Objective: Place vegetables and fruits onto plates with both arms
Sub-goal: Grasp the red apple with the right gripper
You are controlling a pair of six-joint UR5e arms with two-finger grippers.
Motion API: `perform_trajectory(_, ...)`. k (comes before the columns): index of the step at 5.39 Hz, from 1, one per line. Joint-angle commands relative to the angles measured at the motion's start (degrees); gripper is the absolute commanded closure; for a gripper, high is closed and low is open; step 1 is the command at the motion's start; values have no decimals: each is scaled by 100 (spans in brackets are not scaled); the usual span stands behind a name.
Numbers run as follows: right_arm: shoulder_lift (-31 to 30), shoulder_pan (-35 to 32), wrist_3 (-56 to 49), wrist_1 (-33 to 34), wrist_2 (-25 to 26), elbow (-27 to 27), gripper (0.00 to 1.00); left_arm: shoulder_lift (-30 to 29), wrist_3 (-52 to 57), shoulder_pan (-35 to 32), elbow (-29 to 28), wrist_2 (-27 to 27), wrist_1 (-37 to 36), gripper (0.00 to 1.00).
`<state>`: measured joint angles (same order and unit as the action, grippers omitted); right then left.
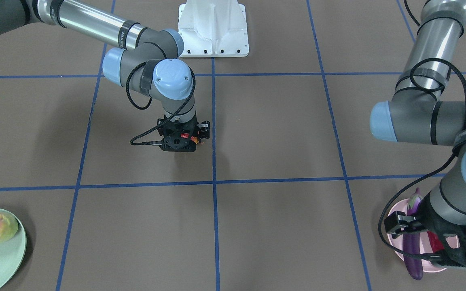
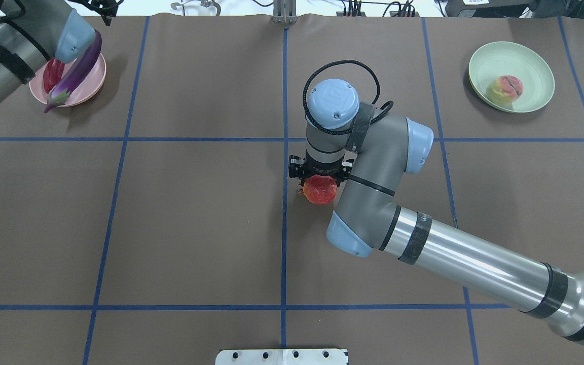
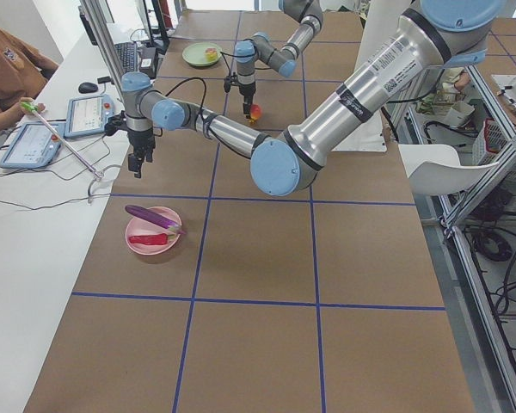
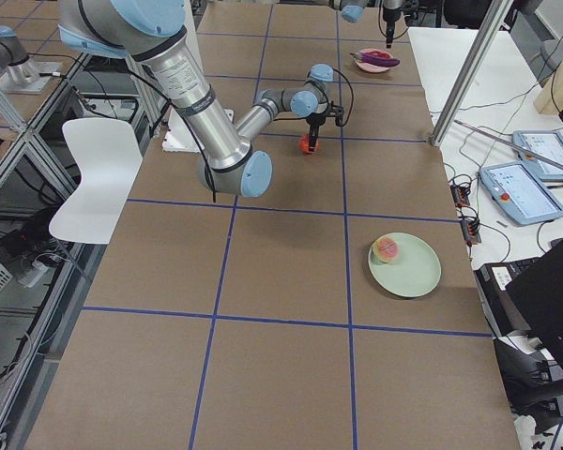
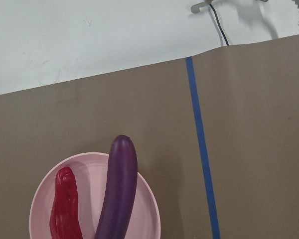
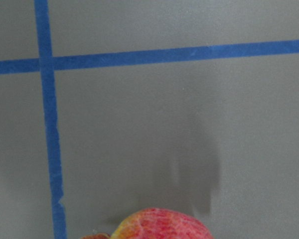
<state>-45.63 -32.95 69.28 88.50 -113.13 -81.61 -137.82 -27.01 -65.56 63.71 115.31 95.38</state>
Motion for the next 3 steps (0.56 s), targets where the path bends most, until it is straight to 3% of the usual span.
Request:
perform_trajectory(1, 10, -183, -11, 26, -69, -143, 100, 0, -6, 0, 19, 0, -2, 0)
perform_trajectory(3, -7, -1033, -45, 236, -621, -783, 100, 0, -6, 0, 45, 9, -2, 0)
